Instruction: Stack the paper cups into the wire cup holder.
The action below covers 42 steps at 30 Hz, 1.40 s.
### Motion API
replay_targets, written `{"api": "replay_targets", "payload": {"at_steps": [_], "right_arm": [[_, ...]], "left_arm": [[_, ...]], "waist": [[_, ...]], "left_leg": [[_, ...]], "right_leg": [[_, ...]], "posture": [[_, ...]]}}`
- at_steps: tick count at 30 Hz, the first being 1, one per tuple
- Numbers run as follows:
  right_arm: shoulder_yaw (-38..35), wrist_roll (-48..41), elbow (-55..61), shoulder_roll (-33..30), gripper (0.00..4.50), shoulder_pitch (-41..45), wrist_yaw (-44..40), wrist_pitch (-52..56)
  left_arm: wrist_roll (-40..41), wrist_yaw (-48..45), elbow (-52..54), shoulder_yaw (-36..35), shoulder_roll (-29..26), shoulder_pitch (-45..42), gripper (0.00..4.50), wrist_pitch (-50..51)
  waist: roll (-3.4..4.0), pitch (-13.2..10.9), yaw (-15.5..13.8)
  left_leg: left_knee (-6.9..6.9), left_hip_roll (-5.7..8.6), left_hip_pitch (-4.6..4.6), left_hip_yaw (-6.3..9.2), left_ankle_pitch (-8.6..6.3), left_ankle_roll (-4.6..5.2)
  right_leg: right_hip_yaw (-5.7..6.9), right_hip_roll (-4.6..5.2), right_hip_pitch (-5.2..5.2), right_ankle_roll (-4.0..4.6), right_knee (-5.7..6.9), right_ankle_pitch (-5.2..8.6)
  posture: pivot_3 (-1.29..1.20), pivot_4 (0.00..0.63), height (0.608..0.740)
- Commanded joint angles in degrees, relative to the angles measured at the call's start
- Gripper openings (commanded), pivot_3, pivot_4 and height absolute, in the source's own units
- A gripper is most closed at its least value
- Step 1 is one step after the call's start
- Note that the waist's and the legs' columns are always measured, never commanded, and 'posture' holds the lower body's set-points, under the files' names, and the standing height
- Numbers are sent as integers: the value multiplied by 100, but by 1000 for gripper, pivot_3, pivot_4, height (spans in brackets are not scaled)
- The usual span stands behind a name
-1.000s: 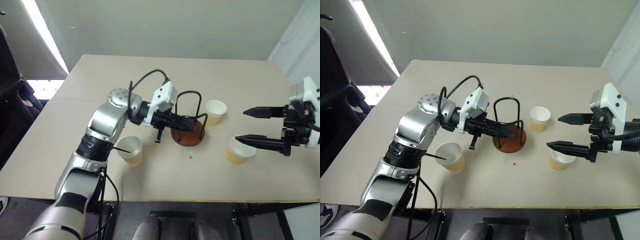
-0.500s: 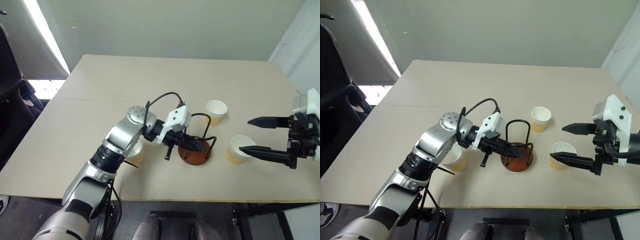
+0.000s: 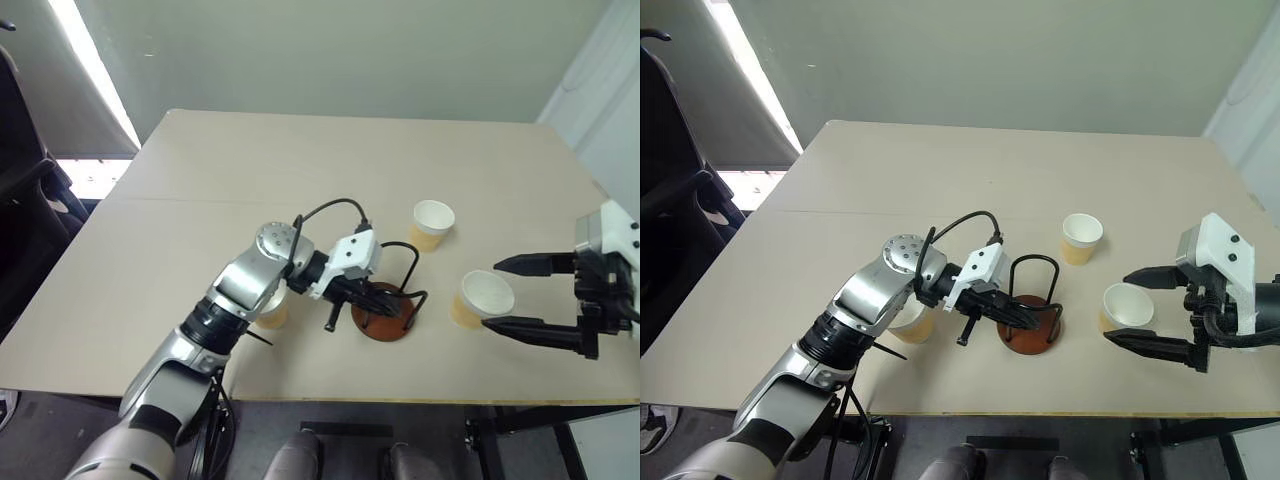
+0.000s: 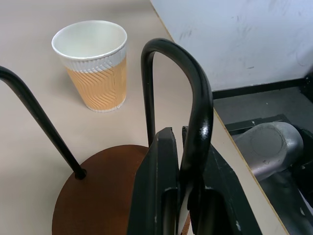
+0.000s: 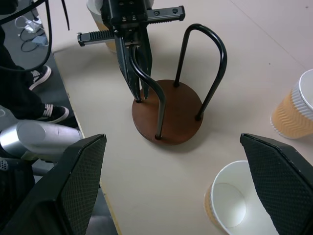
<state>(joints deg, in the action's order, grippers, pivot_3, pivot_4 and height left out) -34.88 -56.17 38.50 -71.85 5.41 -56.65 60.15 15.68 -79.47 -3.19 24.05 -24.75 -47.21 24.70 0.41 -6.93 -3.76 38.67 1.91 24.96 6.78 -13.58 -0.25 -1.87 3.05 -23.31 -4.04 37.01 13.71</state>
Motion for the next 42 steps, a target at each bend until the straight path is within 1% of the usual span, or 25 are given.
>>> {"api": "replay_targets", "payload": {"at_steps": [1,5,8,10,12,14,25,28,35,42], "right_arm": [[-99,45,20,-93,4500,90,-26,-153],[-44,38,12,-85,4500,93,5,-181],[21,7,25,-66,4500,116,48,-192],[69,8,31,-52,4500,126,67,-209],[130,11,7,-49,4500,170,91,-232],[183,18,-16,-48,4500,210,104,-250],[465,113,-165,-54,4500,387,124,-412],[564,160,-224,-62,4500,441,108,-473],[768,166,-318,-89,4500,645,52,-547],[995,355,-567,-113,4500,1006,100,-704]], "left_arm": [[-71,-2,127,56,30,73,50,-192],[-6,-119,222,99,-12,163,1192,-128],[-32,-61,264,74,-20,158,2331,-119],[-67,45,261,28,-5,144,2998,-154],[-88,173,254,-46,-3,140,3804,-181],[-81,253,302,-109,-38,163,4478,-201],[79,758,576,-640,-187,184,4478,75],[298,894,782,-874,-202,181,4478,363],[684,973,1260,-1105,-411,231,4478,795],[1067,1280,1242,-1557,-471,33,4478,1130]], "waist": [[0,0,0],[0,0,0],[0,0,0],[0,0,0],[0,0,2],[0,0,2],[0,0,5],[0,0,6],[0,0,7],[0,0,9]], "left_leg": [[0,0,0,0,0,0],[1,0,1,0,0,0],[3,0,0,0,0,1],[3,0,-1,0,0,0],[4,0,-1,0,0,1],[5,0,-1,0,0,1],[9,0,-1,0,1,2],[9,0,-1,0,1,2],[10,0,-2,0,1,2],[16,0,-3,0,1,2]], "right_leg": [[0,0,0,0,0,0],[0,0,0,-1,0,0],[0,0,1,-1,1,0],[0,0,2,-1,1,0],[0,0,3,-1,1,0],[0,0,2,-2,2,0],[0,-1,4,-3,2,-1],[0,-1,4,-3,2,-1],[0,-1,5,-3,2,-1],[0,-1,7,-4,4,-2]], "posture": [[0,150,740],[0,150,740],[0,150,740],[0,150,740],[0,150,740],[0,150,740],[0,150,740],[0,150,740],[0,150,740],[0,150,740]]}}
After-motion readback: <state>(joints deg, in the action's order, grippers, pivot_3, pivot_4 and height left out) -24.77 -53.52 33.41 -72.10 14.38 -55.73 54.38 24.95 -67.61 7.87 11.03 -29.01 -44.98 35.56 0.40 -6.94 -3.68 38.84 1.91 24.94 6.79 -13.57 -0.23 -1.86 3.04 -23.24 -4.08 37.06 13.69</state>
